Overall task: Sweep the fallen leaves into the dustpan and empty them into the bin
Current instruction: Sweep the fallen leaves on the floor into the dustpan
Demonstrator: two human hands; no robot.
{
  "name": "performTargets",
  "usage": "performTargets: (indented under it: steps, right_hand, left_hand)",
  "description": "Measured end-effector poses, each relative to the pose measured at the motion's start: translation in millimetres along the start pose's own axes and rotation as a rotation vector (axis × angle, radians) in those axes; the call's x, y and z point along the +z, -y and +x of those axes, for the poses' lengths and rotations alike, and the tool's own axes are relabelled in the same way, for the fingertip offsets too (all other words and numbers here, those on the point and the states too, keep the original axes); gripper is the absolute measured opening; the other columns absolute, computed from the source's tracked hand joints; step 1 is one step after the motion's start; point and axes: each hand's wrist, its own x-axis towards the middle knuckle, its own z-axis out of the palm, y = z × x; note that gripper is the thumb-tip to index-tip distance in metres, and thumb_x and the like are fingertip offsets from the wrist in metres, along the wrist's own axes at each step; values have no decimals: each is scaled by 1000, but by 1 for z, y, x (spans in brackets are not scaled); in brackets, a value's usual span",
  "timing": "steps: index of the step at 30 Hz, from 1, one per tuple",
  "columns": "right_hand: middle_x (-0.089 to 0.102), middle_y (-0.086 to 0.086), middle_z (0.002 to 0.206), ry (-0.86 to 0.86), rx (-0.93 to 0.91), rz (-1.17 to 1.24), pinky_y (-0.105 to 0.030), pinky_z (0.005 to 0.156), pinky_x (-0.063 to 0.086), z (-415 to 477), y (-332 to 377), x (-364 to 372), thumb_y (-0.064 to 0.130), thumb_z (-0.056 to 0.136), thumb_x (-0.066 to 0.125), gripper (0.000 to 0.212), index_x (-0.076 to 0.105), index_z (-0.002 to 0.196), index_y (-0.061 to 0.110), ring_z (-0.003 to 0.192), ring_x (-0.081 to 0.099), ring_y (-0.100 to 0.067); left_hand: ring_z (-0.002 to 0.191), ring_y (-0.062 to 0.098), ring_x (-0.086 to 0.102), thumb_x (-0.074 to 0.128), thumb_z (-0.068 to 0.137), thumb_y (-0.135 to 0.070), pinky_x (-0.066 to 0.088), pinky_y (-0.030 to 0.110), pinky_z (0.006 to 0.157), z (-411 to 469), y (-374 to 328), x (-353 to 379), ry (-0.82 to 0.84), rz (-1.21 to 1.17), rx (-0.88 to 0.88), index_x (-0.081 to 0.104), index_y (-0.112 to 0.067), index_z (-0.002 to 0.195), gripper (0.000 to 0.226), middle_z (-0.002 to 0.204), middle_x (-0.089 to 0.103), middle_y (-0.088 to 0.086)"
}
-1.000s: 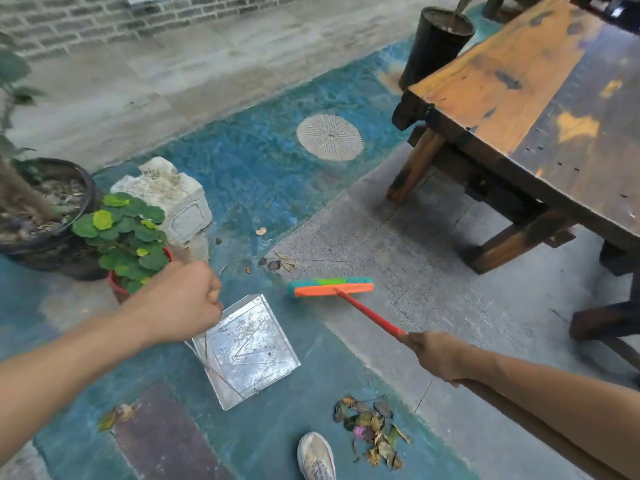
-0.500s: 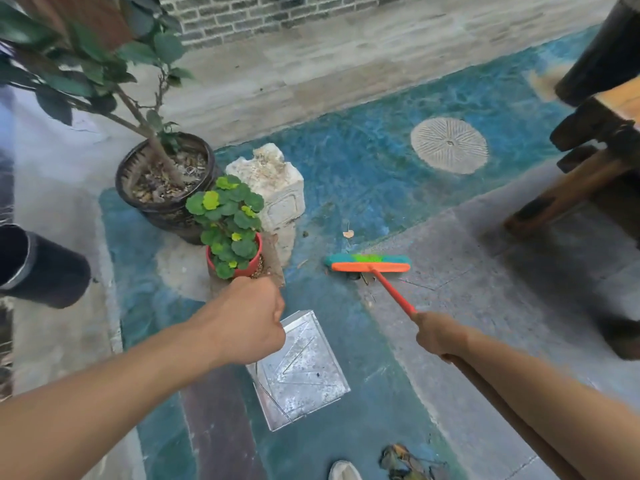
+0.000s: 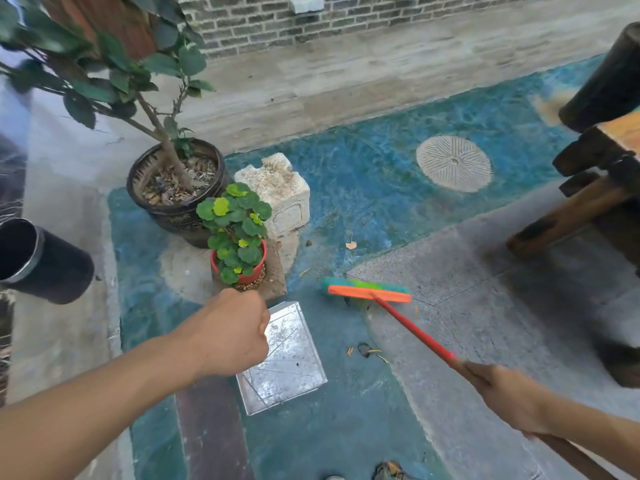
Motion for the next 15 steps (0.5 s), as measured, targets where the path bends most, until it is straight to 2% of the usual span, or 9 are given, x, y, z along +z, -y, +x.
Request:
performTargets:
  steps: [2,4,6,8,9,12,15]
  right_hand:
    - [61,-3,84,-39,-71,17,-30,41,53,32,45,-11,28,100,28,38,44,130,44,42,61,-21]
    - [60,-7,86,-85,-133,26,-31,38,52,64,97,-21,19,98,30,42,45,136,29,44,59,-23]
    - [61,-11,98,-106,-186,-12,-33,52,56,88,145,-26,13,96,34,44,44,138,21,64,65,-26]
    - [62,-13,108,-130,-212,-51,-34,70,54,113,188,-30,13,96,38,47,40,142,17,92,67,-31]
    - [62,-12,111,-140,-223,-97,-34,76,55,120,201,-30,12,96,37,47,38,143,14,100,66,-31]
    - [59,-14,125,-130,-216,-194,-36,88,55,139,220,-26,10,99,34,44,37,142,4,110,64,-30]
    - [57,-14,127,-132,-186,-210,-34,90,51,153,211,-24,11,98,35,42,40,139,3,113,61,-29]
  left_hand:
    - [57,23,25,45,56,-11,35,35,48,-2,4,4,15,-18,-23,39,-5,57,9,51,27,6]
    - [58,23,25,44,57,-14,36,38,49,-4,7,7,21,0,-40,38,-4,62,13,52,26,6]
    - [57,23,24,47,63,-17,30,34,48,-9,7,10,34,40,-63,38,-3,65,17,52,26,6]
    - [56,24,30,48,68,-21,30,33,50,-6,11,14,53,72,-102,41,-5,67,17,51,31,5]
    - [59,26,33,47,68,-22,32,33,51,-8,11,15,60,74,-115,42,-8,68,16,52,33,5]
    - [68,31,42,44,67,-24,41,33,57,-5,13,18,117,35,-137,43,-10,72,15,57,40,6]
    - [73,32,46,44,67,-24,46,40,61,2,14,22,137,42,-124,44,-7,75,19,60,44,12]
